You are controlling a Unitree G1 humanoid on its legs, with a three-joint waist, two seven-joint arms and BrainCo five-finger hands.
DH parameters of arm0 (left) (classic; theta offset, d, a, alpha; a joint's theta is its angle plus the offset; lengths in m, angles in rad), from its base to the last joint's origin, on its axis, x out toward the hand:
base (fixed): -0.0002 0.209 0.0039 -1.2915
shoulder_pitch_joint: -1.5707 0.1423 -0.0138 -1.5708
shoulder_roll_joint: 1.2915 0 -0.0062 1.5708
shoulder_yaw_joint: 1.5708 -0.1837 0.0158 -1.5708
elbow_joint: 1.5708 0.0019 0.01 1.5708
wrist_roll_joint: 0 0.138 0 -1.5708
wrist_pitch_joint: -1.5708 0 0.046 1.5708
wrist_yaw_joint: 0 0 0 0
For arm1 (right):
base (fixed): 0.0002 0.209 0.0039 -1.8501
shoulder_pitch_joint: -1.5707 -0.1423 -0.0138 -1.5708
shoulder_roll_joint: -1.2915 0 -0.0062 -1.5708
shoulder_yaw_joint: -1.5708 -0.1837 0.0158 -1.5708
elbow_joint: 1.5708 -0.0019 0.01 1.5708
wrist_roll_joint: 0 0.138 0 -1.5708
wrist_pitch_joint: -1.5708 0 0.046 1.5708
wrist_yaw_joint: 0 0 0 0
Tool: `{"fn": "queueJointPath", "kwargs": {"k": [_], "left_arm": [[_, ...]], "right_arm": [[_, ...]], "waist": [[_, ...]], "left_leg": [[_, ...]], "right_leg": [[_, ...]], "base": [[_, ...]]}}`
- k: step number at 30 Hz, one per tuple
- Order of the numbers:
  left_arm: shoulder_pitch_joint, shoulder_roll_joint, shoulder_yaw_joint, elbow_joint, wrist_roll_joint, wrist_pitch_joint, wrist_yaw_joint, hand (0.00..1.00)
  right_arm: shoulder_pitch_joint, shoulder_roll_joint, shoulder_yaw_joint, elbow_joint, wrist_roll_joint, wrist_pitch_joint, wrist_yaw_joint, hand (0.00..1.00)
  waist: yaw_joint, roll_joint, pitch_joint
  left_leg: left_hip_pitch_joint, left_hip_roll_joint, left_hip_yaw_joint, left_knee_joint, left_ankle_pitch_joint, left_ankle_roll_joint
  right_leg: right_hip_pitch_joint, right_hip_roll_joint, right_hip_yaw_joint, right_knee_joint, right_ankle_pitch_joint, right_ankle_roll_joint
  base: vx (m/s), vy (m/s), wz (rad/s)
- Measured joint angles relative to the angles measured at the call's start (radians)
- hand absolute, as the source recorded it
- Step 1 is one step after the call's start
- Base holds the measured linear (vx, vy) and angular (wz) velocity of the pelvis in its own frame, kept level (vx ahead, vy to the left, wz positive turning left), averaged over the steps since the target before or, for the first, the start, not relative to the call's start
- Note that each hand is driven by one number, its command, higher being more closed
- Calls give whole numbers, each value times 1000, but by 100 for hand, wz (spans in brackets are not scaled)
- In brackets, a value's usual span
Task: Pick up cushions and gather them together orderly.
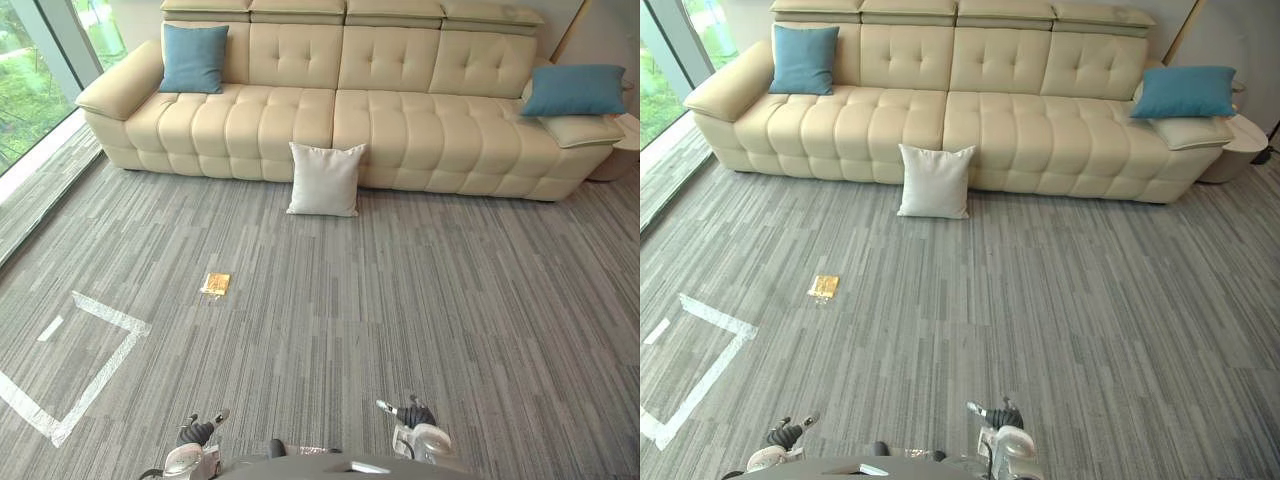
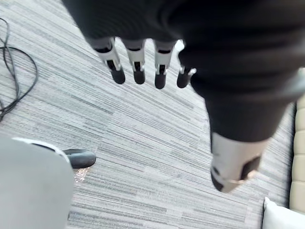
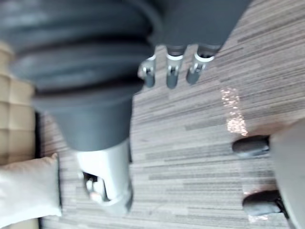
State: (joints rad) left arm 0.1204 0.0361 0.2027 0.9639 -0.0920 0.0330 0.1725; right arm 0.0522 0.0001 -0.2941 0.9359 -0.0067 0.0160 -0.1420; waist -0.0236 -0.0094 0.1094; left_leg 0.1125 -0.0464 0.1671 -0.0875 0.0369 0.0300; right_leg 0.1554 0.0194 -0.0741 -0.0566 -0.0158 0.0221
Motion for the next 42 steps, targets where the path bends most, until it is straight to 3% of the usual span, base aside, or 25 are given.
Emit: {"fn": "queueJointPath", "kwargs": {"k": [10,22,42], "left_arm": [[-15,-37,112,28,20,4,-4,0],[-21,-43,110,31,38,4,-6,0],[-41,-34,70,50,37,3,-27,0]], "right_arm": [[4,1,-83,43,0,25,1,0],[-9,10,-142,73,1,29,1,0],[-19,8,-140,103,2,29,1,0]], "waist": [[15,1,0],[23,1,0],[31,3,4]], "left_leg": [[10,-1,13,0,-12,-2],[23,-16,19,0,-26,2],[-12,-15,21,-1,-31,1]], "right_leg": [[10,-3,2,1,-5,4],[19,-19,0,2,-18,10],[-19,-19,-12,9,-25,8]], "base": [[-25,-10,-2],[17,-8,0],[-29,-31,0]]}}
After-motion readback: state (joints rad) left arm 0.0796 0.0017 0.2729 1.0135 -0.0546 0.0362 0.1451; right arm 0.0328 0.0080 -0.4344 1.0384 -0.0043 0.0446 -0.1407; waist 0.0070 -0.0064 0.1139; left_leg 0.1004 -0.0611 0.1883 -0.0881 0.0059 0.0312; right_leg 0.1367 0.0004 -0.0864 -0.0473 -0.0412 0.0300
